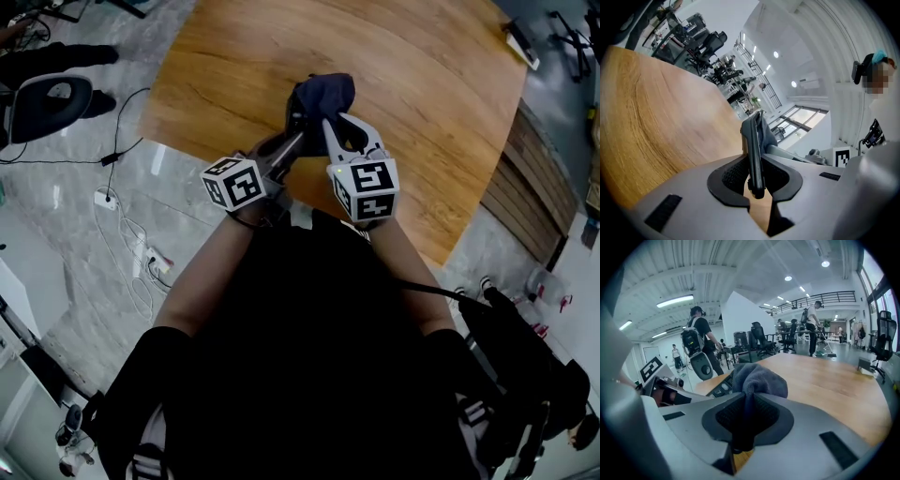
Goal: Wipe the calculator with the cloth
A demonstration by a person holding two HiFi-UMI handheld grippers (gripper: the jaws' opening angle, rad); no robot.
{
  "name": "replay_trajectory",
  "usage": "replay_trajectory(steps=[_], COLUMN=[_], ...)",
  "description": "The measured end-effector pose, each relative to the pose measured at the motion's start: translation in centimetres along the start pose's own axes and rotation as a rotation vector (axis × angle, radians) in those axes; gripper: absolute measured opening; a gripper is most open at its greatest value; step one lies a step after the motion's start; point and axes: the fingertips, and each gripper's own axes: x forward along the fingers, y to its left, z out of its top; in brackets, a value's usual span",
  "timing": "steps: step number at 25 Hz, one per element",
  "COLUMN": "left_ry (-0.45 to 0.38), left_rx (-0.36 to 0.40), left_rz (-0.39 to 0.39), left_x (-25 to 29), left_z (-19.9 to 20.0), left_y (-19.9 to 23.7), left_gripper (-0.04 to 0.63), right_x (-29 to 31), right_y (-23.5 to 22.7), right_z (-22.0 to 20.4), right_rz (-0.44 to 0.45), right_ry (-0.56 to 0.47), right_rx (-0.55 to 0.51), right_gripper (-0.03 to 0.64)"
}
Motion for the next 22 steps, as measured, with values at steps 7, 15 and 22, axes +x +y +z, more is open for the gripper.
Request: replay_trajectory(steps=[7, 15, 22], left_ry=[-0.010, -0.024, -0.069], left_rx=[-0.005, -0.033, -0.045], left_rz=[-0.022, -0.018, 0.000], left_x=[0.0, 0.1, -0.9], left_z=[0.3, 0.5, 1.9], left_y=[-0.5, -0.3, 0.4], left_gripper=[0.072, 0.072, 0.072], right_x=[-1.1, -1.4, -2.8], right_y=[-2.6, 3.3, 7.5], right_z=[-1.3, -0.9, -1.5], right_rz=[-0.074, 0.054, 0.159], right_ry=[0.027, 0.011, 0.008], right_rx=[0.041, 0.017, 0.014], right_gripper=[0.046, 0.046, 0.046])
